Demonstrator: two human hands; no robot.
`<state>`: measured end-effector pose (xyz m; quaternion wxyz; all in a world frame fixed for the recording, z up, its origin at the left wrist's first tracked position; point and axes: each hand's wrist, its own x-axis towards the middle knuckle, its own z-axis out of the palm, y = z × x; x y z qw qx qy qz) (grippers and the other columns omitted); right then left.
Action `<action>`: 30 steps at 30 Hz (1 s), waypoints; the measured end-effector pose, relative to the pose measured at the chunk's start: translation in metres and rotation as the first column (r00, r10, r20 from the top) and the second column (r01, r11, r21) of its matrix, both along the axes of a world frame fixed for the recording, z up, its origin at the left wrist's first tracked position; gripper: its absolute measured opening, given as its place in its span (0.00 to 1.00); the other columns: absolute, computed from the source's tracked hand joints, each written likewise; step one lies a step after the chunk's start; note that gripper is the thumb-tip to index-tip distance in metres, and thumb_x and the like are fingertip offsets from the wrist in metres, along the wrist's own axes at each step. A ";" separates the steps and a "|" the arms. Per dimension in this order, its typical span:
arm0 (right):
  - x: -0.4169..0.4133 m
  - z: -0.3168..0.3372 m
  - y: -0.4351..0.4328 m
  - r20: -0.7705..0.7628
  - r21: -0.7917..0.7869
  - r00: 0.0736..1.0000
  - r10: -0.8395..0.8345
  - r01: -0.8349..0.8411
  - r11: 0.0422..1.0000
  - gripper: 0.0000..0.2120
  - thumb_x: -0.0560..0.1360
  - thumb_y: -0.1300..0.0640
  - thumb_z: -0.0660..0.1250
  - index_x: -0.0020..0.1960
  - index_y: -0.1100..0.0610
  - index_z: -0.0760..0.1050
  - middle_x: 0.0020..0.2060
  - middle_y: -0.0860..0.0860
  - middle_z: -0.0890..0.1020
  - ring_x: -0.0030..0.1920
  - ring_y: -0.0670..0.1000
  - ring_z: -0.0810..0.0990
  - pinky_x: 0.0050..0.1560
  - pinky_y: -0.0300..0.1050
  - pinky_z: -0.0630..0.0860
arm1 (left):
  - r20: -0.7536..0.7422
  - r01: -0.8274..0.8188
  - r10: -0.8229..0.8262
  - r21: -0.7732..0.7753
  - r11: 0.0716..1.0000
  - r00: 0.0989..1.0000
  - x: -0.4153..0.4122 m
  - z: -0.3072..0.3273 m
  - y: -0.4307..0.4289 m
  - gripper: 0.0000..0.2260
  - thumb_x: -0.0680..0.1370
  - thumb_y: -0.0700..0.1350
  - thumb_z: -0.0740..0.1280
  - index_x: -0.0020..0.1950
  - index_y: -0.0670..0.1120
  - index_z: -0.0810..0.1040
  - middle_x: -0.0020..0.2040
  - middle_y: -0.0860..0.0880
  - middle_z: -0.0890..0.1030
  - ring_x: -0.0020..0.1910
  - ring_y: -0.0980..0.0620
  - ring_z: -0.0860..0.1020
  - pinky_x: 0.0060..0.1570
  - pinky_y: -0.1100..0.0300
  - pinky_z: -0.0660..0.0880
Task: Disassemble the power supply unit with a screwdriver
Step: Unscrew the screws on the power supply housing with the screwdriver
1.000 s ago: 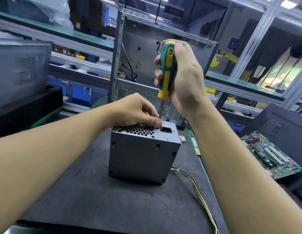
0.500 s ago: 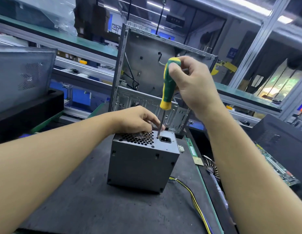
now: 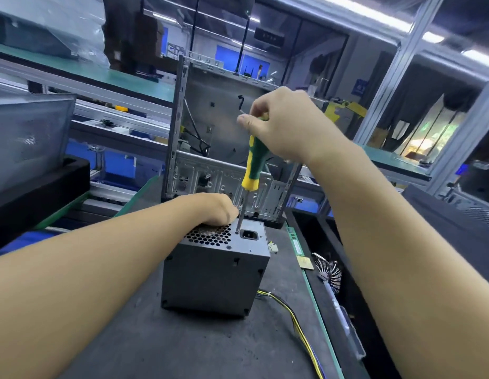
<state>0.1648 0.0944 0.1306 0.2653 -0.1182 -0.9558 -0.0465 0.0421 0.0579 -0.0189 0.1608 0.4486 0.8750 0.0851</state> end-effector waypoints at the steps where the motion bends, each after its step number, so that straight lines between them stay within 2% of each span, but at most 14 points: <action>1: -0.002 0.003 0.000 0.049 0.009 0.999 -0.017 0.016 1.000 0.16 0.81 0.48 0.62 0.49 0.59 0.81 0.39 0.53 0.80 0.42 0.52 0.77 0.38 0.43 0.71 | 0.003 -0.010 0.010 -0.010 1.000 1.000 0.000 0.001 0.002 0.11 0.81 0.34 0.51 0.49 0.38 0.73 0.39 0.45 0.73 0.35 0.48 0.73 0.35 0.59 0.73; 3: -0.002 0.007 -0.003 0.131 -0.038 0.990 -0.050 0.056 0.998 0.15 0.80 0.52 0.61 0.56 0.62 0.79 0.48 0.58 0.82 0.48 0.57 0.79 0.46 0.50 0.77 | -0.011 -0.037 0.037 0.004 0.999 0.999 -0.001 0.000 0.005 0.10 0.80 0.38 0.52 0.48 0.41 0.73 0.42 0.45 0.76 0.41 0.45 0.76 0.43 0.54 0.75; 4: 0.000 0.009 -0.005 0.162 -0.080 0.985 -0.052 0.066 0.995 0.16 0.79 0.54 0.61 0.57 0.63 0.78 0.51 0.60 0.82 0.46 0.57 0.79 0.48 0.52 0.77 | -0.040 -0.050 0.051 0.028 0.998 0.998 0.000 -0.002 0.005 0.09 0.80 0.40 0.53 0.46 0.43 0.73 0.42 0.46 0.76 0.43 0.43 0.77 0.46 0.52 0.75; 6: 0.004 0.013 -0.009 0.213 -0.119 0.976 -0.047 0.073 0.990 0.17 0.78 0.54 0.60 0.57 0.65 0.78 0.51 0.61 0.83 0.42 0.56 0.77 0.45 0.52 0.78 | -0.109 -0.072 0.083 0.106 0.992 0.991 0.004 -0.005 0.001 0.10 0.79 0.48 0.54 0.44 0.46 0.72 0.42 0.47 0.76 0.46 0.41 0.78 0.48 0.49 0.74; 9: 0.004 0.011 -0.011 0.296 -0.011 0.947 -0.126 0.136 0.991 0.17 0.82 0.53 0.52 0.54 0.62 0.76 0.50 0.59 0.80 0.48 0.60 0.76 0.40 0.50 0.70 | -0.129 -0.111 0.135 0.181 0.977 0.982 0.008 -0.008 -0.005 0.15 0.78 0.56 0.52 0.41 0.48 0.70 0.41 0.48 0.77 0.44 0.40 0.78 0.49 0.48 0.74; 13: 0.004 0.006 -0.004 0.234 0.097 0.948 -0.214 0.196 0.976 0.22 0.84 0.43 0.48 0.49 0.57 0.73 0.44 0.54 0.76 0.46 0.59 0.74 0.44 0.50 0.68 | -0.144 -0.121 0.152 0.205 0.971 0.978 0.012 -0.008 -0.010 0.16 0.81 0.55 0.52 0.44 0.46 0.73 0.43 0.47 0.79 0.44 0.40 0.78 0.54 0.45 0.76; 16: 0.005 0.008 -0.003 0.271 0.018 0.953 -0.135 0.135 0.991 0.13 0.83 0.53 0.53 0.53 0.59 0.73 0.49 0.55 0.78 0.49 0.58 0.76 0.44 0.49 0.70 | -0.163 -0.112 0.146 0.200 0.973 0.976 0.010 -0.009 -0.008 0.18 0.81 0.56 0.52 0.45 0.46 0.74 0.44 0.47 0.79 0.45 0.40 0.78 0.54 0.46 0.76; 19: 0.008 0.015 -0.008 0.331 -0.072 0.937 -0.113 0.145 0.987 0.14 0.80 0.54 0.54 0.57 0.59 0.74 0.51 0.55 0.80 0.49 0.58 0.79 0.40 0.49 0.71 | -0.140 -0.111 0.139 0.194 0.975 0.980 0.007 -0.009 -0.006 0.17 0.80 0.54 0.53 0.46 0.46 0.75 0.44 0.47 0.79 0.46 0.40 0.78 0.52 0.48 0.75; 21: 0.007 0.017 -0.012 0.355 -0.080 0.929 -0.108 0.145 0.986 0.13 0.80 0.57 0.55 0.54 0.61 0.75 0.51 0.56 0.81 0.47 0.58 0.78 0.39 0.49 0.71 | -0.130 -0.111 0.138 0.194 0.975 0.982 0.005 -0.011 -0.005 0.15 0.79 0.52 0.53 0.43 0.46 0.75 0.44 0.47 0.79 0.45 0.41 0.78 0.52 0.48 0.76; 23: 0.002 0.014 -0.014 0.338 0.000 0.930 -0.145 0.154 0.988 0.12 0.82 0.58 0.53 0.49 0.61 0.73 0.47 0.56 0.78 0.44 0.57 0.73 0.35 0.47 0.67 | -0.130 -0.117 0.147 0.217 0.969 0.981 0.004 -0.012 -0.005 0.17 0.80 0.54 0.53 0.43 0.46 0.76 0.43 0.48 0.80 0.43 0.42 0.78 0.49 0.50 0.75; 25: -0.001 0.011 -0.014 0.296 0.115 0.933 -0.203 0.176 0.978 0.16 0.84 0.51 0.49 0.46 0.58 0.69 0.45 0.55 0.74 0.43 0.56 0.70 0.39 0.49 0.66 | -0.124 -0.118 0.148 0.225 0.967 0.981 0.003 -0.013 -0.005 0.18 0.80 0.55 0.54 0.43 0.46 0.77 0.42 0.48 0.80 0.42 0.43 0.78 0.48 0.50 0.74; 27: -0.005 0.006 -0.011 0.216 0.174 0.951 -0.221 0.185 0.967 0.16 0.84 0.46 0.49 0.48 0.55 0.69 0.47 0.53 0.71 0.45 0.57 0.70 0.45 0.51 0.66 | -0.122 -0.115 0.145 0.223 0.968 0.982 0.003 -0.014 -0.005 0.17 0.80 0.55 0.53 0.43 0.46 0.76 0.42 0.48 0.79 0.44 0.42 0.78 0.50 0.49 0.75; 29: -0.010 0.003 -0.010 0.207 0.170 0.965 -0.159 0.125 0.978 0.09 0.83 0.53 0.53 0.52 0.54 0.71 0.48 0.52 0.74 0.46 0.58 0.73 0.45 0.50 0.69 | -0.123 -0.117 0.148 0.227 0.967 0.981 0.003 -0.014 -0.005 0.16 0.79 0.54 0.53 0.42 0.46 0.74 0.42 0.48 0.79 0.44 0.41 0.78 0.50 0.49 0.76; 30: -0.010 0.003 -0.011 0.228 0.100 0.969 -0.100 0.079 0.992 0.08 0.82 0.56 0.54 0.54 0.53 0.72 0.49 0.52 0.76 0.47 0.58 0.75 0.45 0.50 0.71 | -0.123 -0.120 0.151 0.228 0.966 0.981 0.003 -0.014 -0.005 0.15 0.78 0.53 0.54 0.41 0.46 0.74 0.41 0.48 0.79 0.44 0.42 0.78 0.49 0.50 0.75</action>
